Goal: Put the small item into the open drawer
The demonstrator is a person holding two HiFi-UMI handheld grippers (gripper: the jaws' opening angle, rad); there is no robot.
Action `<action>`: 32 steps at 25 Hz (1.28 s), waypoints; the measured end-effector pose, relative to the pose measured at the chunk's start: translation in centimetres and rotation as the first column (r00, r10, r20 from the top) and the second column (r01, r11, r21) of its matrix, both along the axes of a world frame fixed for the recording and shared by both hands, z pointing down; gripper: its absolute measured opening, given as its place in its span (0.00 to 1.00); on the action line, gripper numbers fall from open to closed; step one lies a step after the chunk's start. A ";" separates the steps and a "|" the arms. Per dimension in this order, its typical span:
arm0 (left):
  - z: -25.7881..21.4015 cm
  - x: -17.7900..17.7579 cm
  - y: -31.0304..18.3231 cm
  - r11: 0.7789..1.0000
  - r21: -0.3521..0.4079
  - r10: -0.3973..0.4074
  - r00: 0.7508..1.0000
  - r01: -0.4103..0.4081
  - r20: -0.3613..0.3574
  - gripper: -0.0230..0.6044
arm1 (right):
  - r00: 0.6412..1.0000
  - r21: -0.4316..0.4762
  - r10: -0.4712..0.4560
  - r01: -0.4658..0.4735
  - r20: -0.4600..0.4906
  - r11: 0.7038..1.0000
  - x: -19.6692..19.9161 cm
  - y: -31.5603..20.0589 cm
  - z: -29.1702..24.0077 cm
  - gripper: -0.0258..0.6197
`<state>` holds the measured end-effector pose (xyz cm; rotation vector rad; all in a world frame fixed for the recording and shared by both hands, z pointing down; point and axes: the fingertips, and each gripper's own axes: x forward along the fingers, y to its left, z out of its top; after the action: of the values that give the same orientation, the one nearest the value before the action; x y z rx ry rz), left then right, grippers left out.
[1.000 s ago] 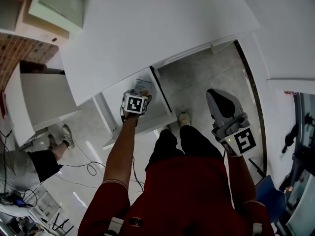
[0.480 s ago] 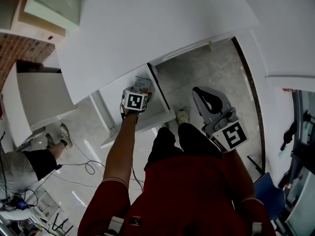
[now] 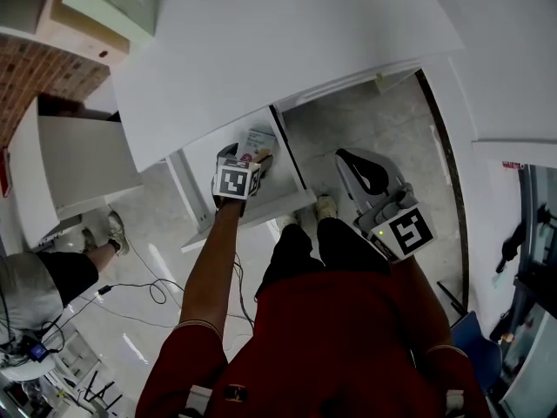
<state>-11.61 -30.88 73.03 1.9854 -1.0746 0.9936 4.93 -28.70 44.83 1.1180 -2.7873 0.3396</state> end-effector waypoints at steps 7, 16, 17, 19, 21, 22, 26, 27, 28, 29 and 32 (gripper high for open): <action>-9.1 1.2 0.1 0.983 0.180 -0.020 0.991 0.045 -0.134 0.64 | 0.999 0.039 -0.031 0.030 0.037 0.999 -1.3 0.5 -1.4 0.06; -23.3 4.7 2.1 0.879 0.457 0.046 0.929 0.137 -0.367 0.48 | 0.993 0.077 -0.087 0.081 0.079 0.994 -2.5 2.2 -3.8 0.06; -24.7 4.9 2.5 0.864 0.482 0.053 0.924 0.147 -0.378 0.46 | 0.992 0.083 -0.094 0.087 0.084 0.993 -2.5 2.5 -4.1 0.06; -27.3 5.0 3.2 0.835 0.523 0.060 0.917 0.170 -0.394 0.40 | 0.990 0.096 -0.107 0.098 0.097 0.991 -2.6 3.0 -4.8 0.06; -29.7 5.0 3.8 0.807 0.557 0.064 0.910 0.194 -0.409 0.35 | 0.987 0.111 -0.120 0.108 0.111 0.988 -2.8 3.7 -5.6 0.06; -30.7 4.9 4.1 0.794 0.573 0.066 0.907 0.205 -0.415 0.32 | 0.985 0.119 -0.127 0.113 0.118 0.986 -3.0 4.0 -6.1 0.06; -34.3 4.9 5.3 0.737 0.634 0.079 0.902 0.233 -0.424 0.18 | 0.977 0.146 -0.151 0.129 0.148 0.981 -3.3 5.4 -7.8 0.06; -35.1 4.9 5.6 0.721 0.651 0.084 0.904 0.235 -0.419 0.15 | 0.976 0.154 -0.157 0.133 0.154 0.979 -3.3 5.7 -8.2 0.06; -35.8 5.0 5.8 0.705 0.670 0.090 0.907 0.234 -0.411 0.12 | 0.974 0.162 -0.163 0.137 0.158 0.977 -3.3 6.0 -8.6 0.06; -36.5 5.1 6.1 0.688 0.688 0.096 0.911 0.231 -0.401 0.10 | 0.972 0.170 -0.169 0.141 0.161 0.975 -3.4 6.2 -8.9 0.06; -38.3 5.3 6.9 0.645 0.731 0.108 0.920 0.224 -0.377 0.04 | 0.970 0.200 -0.180 0.145 0.166 0.969 -3.3 6.7 -10.1 0.06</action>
<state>-6.29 -24.01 34.72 2.6300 -1.4560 0.0080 1.59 -22.00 34.76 0.9233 -3.1044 0.1746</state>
